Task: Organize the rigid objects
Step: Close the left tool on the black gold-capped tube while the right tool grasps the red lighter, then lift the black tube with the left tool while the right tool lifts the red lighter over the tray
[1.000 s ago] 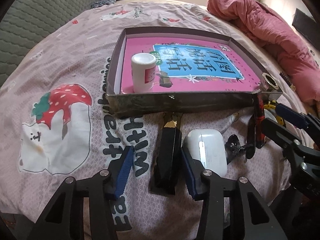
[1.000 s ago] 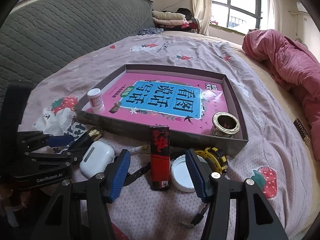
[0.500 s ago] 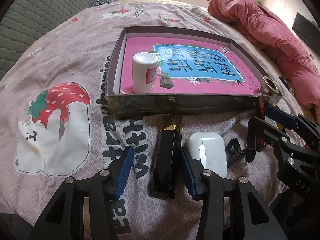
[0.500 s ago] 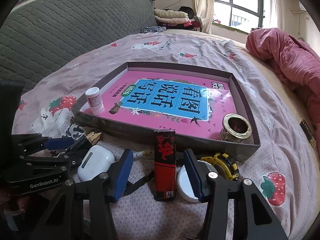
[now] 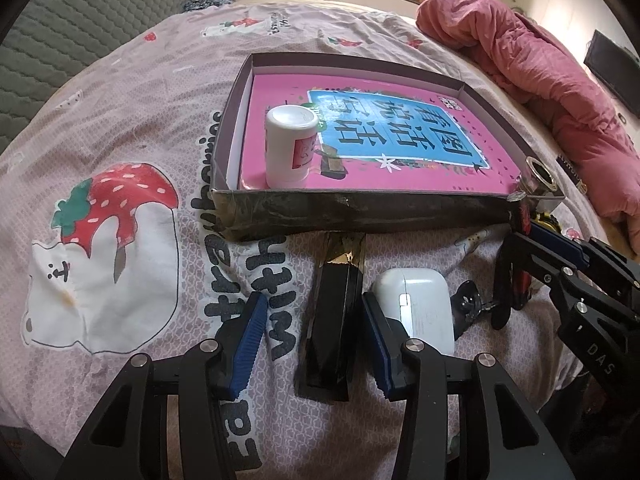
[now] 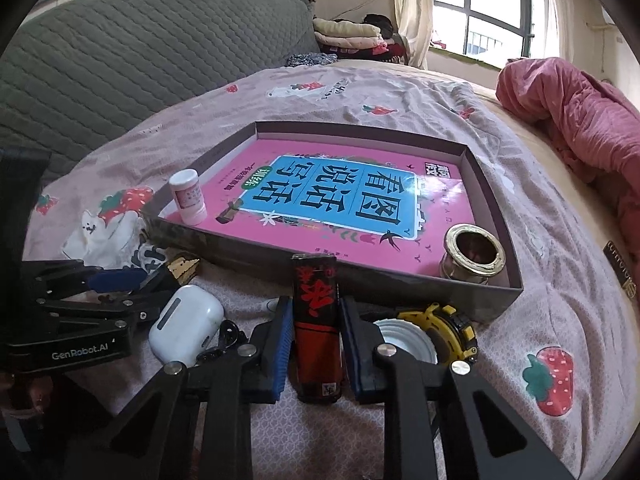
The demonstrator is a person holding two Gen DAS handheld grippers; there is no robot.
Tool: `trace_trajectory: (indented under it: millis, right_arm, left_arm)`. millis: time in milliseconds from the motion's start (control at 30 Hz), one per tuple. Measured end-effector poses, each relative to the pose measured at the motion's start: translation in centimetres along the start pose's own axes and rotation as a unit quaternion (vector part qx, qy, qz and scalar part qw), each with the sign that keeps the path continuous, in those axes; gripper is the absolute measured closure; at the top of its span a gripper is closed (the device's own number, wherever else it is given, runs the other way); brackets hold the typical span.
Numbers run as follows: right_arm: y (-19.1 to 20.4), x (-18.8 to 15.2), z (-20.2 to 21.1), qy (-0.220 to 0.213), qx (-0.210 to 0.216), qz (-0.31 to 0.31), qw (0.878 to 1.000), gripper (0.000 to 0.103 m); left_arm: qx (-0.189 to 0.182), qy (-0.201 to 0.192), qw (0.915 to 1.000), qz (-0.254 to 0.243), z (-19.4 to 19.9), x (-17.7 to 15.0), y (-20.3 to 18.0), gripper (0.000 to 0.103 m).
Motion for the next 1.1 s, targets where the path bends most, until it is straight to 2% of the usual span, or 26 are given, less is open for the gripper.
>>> trace_trajectory:
  millis: [400, 500, 667, 1100]
  right_arm:
    - [0.0, 0.1, 1.3, -0.019, 0.009, 0.002, 1.0, 0.08]
    - [0.0, 0.1, 1.4, -0.019, 0.008, 0.002, 1.0, 0.08]
    - [-0.3, 0.1, 1.6, -0.022, 0.006, -0.002, 1.0, 0.08]
    - [-0.5, 0.2, 2.4, -0.033, 0.011, -0.005, 0.999, 0.08]
  left_arm:
    - [-0.013, -0.001, 0.9999, 0.005, -0.2, 0.1, 0.3, 0.055]
    - [-0.017, -0.002, 0.9998, 0.007, -0.2, 0.2, 0.4, 0.059]
    - [-0.035, -0.003, 0.9992, 0.017, 0.0, 0.2, 0.5, 0.074]
    - [-0.047, -0.021, 0.9984, 0.023, 1.3, 0.3, 0.7, 0.079]
Point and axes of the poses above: each gripper's, at about its wrist camera, not at the fingertips, and z roughly against the way its jaws point, y to its left, x to its top, the point moved 1 cm from there along -z, roughly the way its jaws point, and after that the axes turned 11 degrees about x, right-handed, at the moved point
